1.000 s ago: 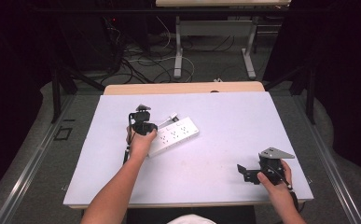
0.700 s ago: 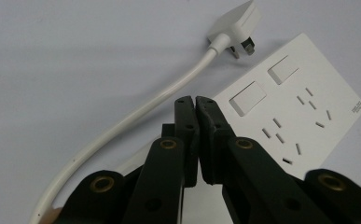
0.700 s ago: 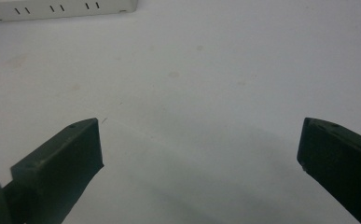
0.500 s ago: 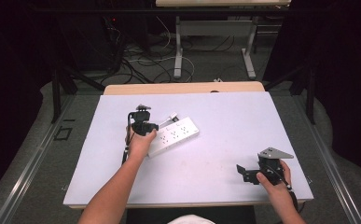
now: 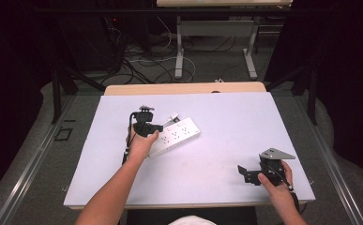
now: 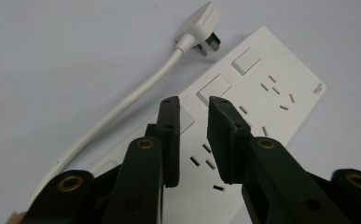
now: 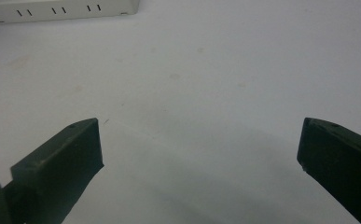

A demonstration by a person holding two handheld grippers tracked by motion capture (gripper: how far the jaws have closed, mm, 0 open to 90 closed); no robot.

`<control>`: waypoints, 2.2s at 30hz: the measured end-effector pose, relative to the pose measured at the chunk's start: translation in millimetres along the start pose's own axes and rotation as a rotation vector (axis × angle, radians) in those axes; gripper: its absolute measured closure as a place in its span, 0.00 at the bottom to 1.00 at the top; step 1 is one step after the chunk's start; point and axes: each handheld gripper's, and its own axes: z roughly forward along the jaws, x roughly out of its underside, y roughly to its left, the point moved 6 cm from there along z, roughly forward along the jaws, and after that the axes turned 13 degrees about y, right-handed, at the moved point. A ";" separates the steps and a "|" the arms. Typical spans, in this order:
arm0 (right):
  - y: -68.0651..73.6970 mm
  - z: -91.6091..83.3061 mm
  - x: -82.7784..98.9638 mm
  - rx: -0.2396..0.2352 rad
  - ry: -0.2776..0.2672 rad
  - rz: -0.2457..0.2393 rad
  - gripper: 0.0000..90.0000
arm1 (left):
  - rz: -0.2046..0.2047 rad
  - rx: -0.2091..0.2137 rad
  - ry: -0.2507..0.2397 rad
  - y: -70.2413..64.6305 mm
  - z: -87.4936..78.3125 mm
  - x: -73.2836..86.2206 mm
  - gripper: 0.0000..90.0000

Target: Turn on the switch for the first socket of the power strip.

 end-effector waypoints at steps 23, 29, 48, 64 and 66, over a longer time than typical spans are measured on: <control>-1.8 -3.4 0.5 0.005 -0.002 0.002 0.00 | 0.096 0.005 -0.025 -9.9 -24.5 5.3 0.54; -2.3 -3.8 0.5 0.006 -0.003 -0.003 0.00 | 0.152 0.011 -0.059 -12.8 -33.4 4.8 0.45; -1.5 -5.2 0.3 0.007 -0.004 -0.001 0.00 | 0.256 0.032 -0.132 -16.5 -57.7 15.9 0.27; -1.3 -5.4 0.6 0.006 -0.008 0.002 0.00 | 0.240 0.025 -0.160 -1.6 -69.8 33.4 0.10; -0.9 -5.4 0.6 0.006 -0.007 0.002 0.00 | 0.231 0.026 -0.167 1.6 -70.7 35.5 0.06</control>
